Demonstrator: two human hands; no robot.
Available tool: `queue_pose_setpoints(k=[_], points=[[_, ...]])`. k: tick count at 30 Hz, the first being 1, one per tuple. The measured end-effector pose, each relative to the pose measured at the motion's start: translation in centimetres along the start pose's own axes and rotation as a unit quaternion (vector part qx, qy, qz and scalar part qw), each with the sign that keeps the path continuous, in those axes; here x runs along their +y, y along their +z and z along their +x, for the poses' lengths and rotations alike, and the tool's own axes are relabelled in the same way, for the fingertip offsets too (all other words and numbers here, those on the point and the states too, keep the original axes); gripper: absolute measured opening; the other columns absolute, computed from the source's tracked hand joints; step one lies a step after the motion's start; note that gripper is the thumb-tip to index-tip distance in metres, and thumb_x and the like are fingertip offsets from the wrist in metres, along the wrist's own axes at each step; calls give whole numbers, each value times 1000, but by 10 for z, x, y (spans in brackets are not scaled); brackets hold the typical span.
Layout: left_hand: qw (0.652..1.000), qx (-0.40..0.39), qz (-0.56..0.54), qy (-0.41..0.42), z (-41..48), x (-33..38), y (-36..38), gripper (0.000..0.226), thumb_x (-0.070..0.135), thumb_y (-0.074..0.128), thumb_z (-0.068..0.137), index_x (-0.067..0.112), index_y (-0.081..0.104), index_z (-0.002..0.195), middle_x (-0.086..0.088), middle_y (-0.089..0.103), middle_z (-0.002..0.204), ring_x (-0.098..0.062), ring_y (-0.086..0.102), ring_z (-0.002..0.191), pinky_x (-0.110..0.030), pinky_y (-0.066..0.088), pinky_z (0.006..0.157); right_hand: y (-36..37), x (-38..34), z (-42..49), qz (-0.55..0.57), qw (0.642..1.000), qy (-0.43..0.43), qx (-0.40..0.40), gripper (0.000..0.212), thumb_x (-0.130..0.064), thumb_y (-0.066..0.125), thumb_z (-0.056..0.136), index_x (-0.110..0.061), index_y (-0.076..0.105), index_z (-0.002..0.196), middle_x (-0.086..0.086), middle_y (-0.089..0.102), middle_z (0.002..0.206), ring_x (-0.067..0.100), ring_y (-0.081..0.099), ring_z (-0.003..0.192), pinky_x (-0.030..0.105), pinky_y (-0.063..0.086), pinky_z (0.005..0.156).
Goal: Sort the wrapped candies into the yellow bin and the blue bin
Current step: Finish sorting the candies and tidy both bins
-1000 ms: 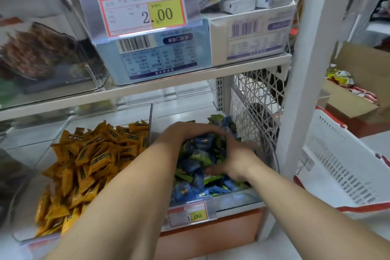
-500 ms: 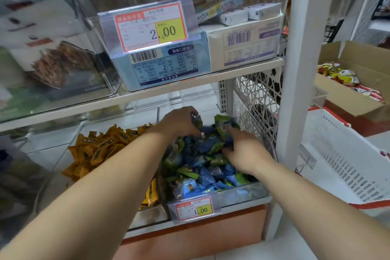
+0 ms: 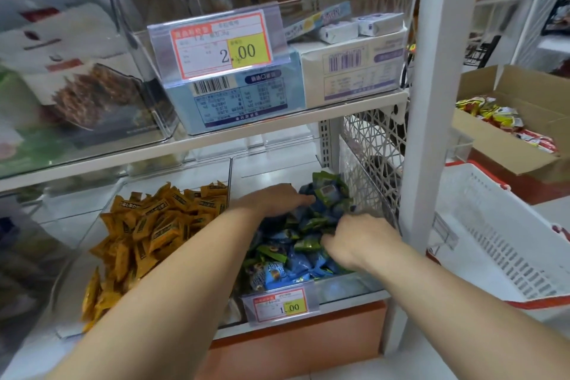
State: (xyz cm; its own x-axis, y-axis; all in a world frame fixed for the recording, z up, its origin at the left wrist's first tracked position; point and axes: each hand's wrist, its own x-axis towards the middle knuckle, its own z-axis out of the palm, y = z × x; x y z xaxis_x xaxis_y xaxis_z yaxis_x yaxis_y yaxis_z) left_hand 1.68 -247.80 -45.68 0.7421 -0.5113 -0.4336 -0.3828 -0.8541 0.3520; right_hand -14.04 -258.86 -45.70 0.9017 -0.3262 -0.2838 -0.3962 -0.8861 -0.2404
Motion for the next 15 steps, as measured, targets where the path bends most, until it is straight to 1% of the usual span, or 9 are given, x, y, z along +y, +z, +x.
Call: queue_pose_setpoints(k=[2,4,5,7,8,9,12,13,15], points=[[999,-28,-3,-39,6,1,2,89,80,50,79,12,53,137,-10,46,147,-27,47,128,-30,33,100,2,-1,6,35,998,-12,-47,64,-59,42,92,-13,55,135,14,60,133,33,59,115,34,47,87],[996,-36,27,-74,9,4,4,111,93,55,51,19,55,134,-6,52,140,-26,52,120,-39,40,105,4,-3,13,103,990,-12,-93,76,-58,45,92,-10,36,149,15,56,138,33,56,119,37,47,96],[995,-47,32,-86,11,5,6,113,95,57,42,22,58,128,-3,55,134,-25,55,115,-41,43,102,4,-4,15,136,984,-15,-115,81,-54,49,93,-7,23,154,15,54,141,32,54,120,36,47,97],[992,-82,-9,-95,12,3,7,94,92,64,37,29,64,107,5,60,123,-20,59,105,-40,47,93,4,-5,22,180,974,-16,-135,90,-42,56,94,-5,3,158,16,47,146,31,50,125,33,46,97],[989,-103,-42,-98,12,2,6,86,90,68,38,33,64,102,7,61,119,-19,59,103,-40,47,92,4,-5,24,190,972,-16,-135,94,-36,60,93,-7,-1,158,16,44,149,30,49,126,32,47,96],[986,-113,-69,-99,11,-2,5,85,88,70,38,35,64,104,6,61,119,-21,59,105,-41,46,94,4,-5,26,199,971,-21,-133,97,-31,65,90,-11,-1,158,14,43,150,30,50,126,32,48,96],[978,-96,-148,-106,6,-11,7,106,82,77,32,31,63,124,-2,60,130,-29,59,115,-46,46,102,9,-8,33,227,965,-54,-121,101,-20,76,82,-20,10,158,9,48,145,27,53,123,37,49,101],[972,-96,-186,-102,3,-11,8,104,78,80,35,28,64,125,-5,63,127,-29,62,114,-45,47,102,11,-9,35,234,964,-67,-110,97,-19,78,80,-20,17,156,9,51,143,27,54,123,38,49,102],[959,-98,-254,-78,-2,-9,11,84,64,81,49,21,68,119,-8,71,116,-28,68,106,-44,52,100,16,-11,41,231,966,-88,-70,85,-19,78,80,-21,30,150,9,51,141,27,55,122,37,48,102]])
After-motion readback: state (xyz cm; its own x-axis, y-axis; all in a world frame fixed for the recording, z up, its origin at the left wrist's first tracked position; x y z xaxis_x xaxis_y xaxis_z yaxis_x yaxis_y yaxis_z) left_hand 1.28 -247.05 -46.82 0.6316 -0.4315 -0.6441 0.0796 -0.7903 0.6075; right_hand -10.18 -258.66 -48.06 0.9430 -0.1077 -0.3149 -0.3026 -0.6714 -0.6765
